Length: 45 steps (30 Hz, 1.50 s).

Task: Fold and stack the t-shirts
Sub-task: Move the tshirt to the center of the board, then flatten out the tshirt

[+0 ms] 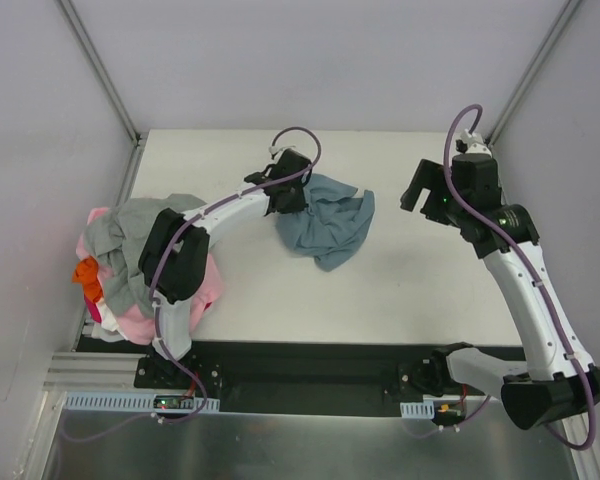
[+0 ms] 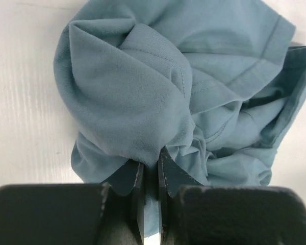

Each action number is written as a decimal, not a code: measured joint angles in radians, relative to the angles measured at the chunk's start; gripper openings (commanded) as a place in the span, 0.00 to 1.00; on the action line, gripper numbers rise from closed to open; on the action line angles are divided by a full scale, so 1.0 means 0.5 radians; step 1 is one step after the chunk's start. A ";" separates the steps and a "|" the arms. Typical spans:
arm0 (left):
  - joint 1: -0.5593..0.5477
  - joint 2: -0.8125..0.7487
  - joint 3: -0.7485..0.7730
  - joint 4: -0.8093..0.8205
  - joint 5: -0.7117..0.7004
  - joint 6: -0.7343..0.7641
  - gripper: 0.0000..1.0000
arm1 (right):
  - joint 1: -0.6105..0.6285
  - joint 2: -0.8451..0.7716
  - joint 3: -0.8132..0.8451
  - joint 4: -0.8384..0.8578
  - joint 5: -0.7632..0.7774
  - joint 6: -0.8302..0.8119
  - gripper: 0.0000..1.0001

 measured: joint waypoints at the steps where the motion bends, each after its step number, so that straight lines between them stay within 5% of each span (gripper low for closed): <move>1: -0.011 -0.007 0.002 0.016 -0.002 0.006 0.00 | 0.000 0.001 0.000 0.013 -0.028 -0.005 0.96; 6: -0.011 -0.011 0.050 0.031 0.014 0.070 0.06 | 0.000 0.000 0.000 0.105 -0.153 -0.015 0.96; 7: -0.011 -0.011 0.063 0.031 0.014 0.080 0.17 | 0.000 0.000 -0.002 0.131 -0.192 -0.015 0.96; 9: -0.011 -0.023 0.076 0.037 0.014 0.117 0.54 | 0.000 0.002 -0.014 0.183 -0.266 -0.015 0.96; 10: -0.011 -0.037 0.076 0.038 0.014 0.140 0.96 | 0.000 0.005 -0.024 0.208 -0.309 -0.015 0.96; 11: -0.011 -0.056 0.076 0.037 0.014 0.165 0.99 | 0.000 0.011 -0.029 0.230 -0.352 -0.015 0.96; 17: 0.013 -0.314 0.076 -0.043 0.006 0.234 0.99 | 0.006 0.146 0.021 0.330 -0.516 0.002 0.96; 26: 0.269 -1.105 -0.227 -0.156 0.035 0.210 0.99 | 0.179 0.332 0.111 0.369 -0.538 0.056 0.96; 45: 0.268 -1.015 -0.839 -0.235 0.188 -0.165 0.95 | 0.209 0.358 0.072 0.372 -0.459 0.195 0.96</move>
